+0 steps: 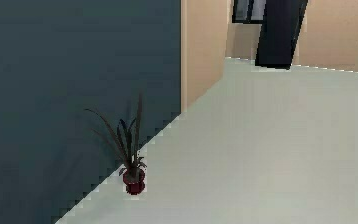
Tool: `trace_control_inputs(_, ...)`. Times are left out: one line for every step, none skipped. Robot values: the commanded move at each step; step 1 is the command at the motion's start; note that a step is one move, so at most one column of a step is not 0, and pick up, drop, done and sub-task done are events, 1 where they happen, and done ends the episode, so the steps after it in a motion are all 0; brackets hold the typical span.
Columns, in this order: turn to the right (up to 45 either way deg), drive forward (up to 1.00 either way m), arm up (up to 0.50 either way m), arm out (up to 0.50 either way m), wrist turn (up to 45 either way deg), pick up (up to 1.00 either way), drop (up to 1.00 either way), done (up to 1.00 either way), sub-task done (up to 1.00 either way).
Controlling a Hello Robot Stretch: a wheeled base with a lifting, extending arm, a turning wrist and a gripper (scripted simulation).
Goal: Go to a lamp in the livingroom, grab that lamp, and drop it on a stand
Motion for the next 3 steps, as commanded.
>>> trace_control_inputs(0.0,0.05,0.00,0.00,0.0,0.00,0.00,0.00,0.00)
trace_control_inputs(45.0,0.00,0.00,0.00,0.0,0.00,0.00,0.00,0.00)
trace_control_inputs(9.0,0.00,0.00,0.00,0.0,0.00,0.00,0.00,0.00)
